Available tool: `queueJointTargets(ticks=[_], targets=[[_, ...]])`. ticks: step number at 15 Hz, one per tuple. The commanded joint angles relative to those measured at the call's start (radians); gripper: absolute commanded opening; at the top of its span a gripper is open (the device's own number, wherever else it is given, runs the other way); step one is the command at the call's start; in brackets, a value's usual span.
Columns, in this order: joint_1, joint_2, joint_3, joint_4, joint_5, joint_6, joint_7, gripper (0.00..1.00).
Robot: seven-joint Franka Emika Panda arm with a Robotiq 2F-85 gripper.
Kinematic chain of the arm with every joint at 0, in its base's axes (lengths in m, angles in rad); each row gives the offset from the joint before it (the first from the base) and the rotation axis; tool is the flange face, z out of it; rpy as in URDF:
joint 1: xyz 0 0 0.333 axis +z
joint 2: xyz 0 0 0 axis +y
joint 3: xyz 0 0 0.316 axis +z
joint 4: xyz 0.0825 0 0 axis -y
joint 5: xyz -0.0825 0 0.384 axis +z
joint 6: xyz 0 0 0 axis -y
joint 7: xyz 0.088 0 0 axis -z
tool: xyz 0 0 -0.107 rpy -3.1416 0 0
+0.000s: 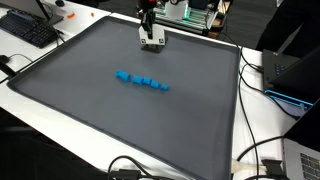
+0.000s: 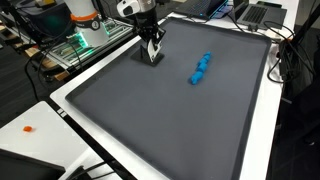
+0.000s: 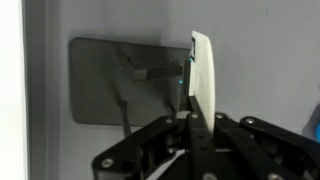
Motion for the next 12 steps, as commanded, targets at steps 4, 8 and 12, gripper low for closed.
queueJointTargets(ticks=[4, 8, 12], targets=[[-0.021, 0.010, 0.022, -0.042, -0.058, 0.100, 0.107, 0.01], [-0.023, 0.042, 0.020, -0.029, -0.122, 0.126, 0.156, 0.01], [-0.024, 0.055, 0.012, -0.026, -0.227, 0.113, 0.227, 0.01]])
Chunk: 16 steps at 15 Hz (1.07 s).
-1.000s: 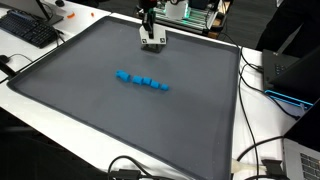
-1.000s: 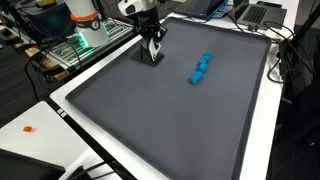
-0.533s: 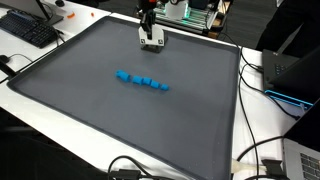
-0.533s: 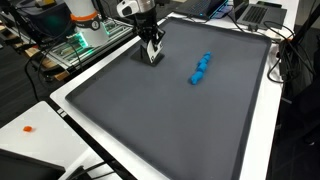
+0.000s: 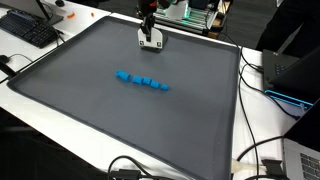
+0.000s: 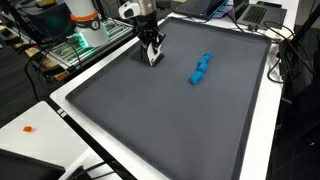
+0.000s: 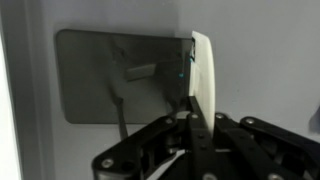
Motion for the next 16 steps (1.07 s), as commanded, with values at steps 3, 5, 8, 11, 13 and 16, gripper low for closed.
queueJointTargets(ticks=[3, 5, 8, 11, 13, 16], targets=[[-0.013, 0.007, 0.002, -0.011, -0.117, 0.012, 0.106, 0.01], [-0.012, 0.005, 0.002, -0.012, -0.120, 0.015, 0.117, 0.01], [-0.006, 0.008, 0.006, -0.012, -0.060, 0.030, 0.073, 0.01], [-0.005, 0.002, 0.005, -0.011, -0.028, 0.032, 0.060, 0.01], [-0.008, -0.003, 0.003, -0.013, -0.030, 0.030, 0.068, 0.01], [-0.007, 0.006, 0.005, -0.012, -0.042, 0.031, 0.080, 0.01]])
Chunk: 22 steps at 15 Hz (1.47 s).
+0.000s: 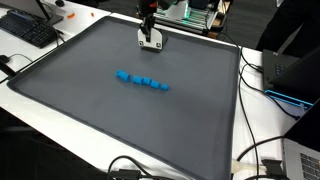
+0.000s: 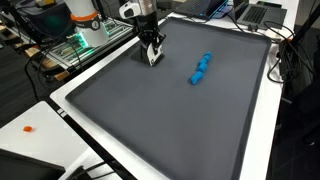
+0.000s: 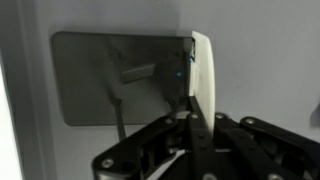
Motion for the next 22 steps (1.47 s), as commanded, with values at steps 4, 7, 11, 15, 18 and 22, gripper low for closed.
queueJointTargets(ticks=[4, 7, 11, 15, 18, 22], targets=[[-0.001, 0.018, 0.007, -0.005, -0.008, 0.024, 0.028, 0.01], [0.002, 0.023, 0.008, -0.005, 0.010, 0.034, 0.021, 0.01], [0.006, 0.038, 0.009, -0.002, 0.025, 0.052, 0.015, 0.01], [0.012, 0.054, 0.017, 0.007, 0.091, 0.042, -0.012, 0.01], [0.009, 0.046, 0.014, 0.005, 0.113, 0.032, -0.024, 0.01], [0.012, 0.047, 0.020, 0.012, 0.134, 0.028, -0.091, 0.01]])
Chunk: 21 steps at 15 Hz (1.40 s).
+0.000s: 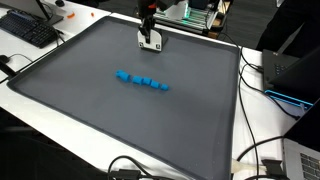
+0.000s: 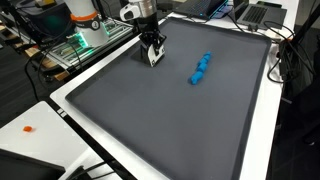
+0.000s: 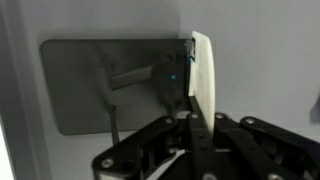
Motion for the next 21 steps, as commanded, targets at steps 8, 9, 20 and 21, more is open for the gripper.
queueJointTargets(ticks=[8, 9, 20, 21], targets=[[0.008, 0.028, 0.010, 0.014, 0.029, -0.032, -0.115, 0.01], [0.007, 0.028, 0.008, 0.014, 0.021, -0.037, -0.107, 0.03], [-0.003, -0.046, -0.011, 0.011, -0.078, -0.087, -0.053, 0.95], [-0.006, -0.056, -0.010, 0.012, -0.089, -0.096, -0.050, 1.00]])
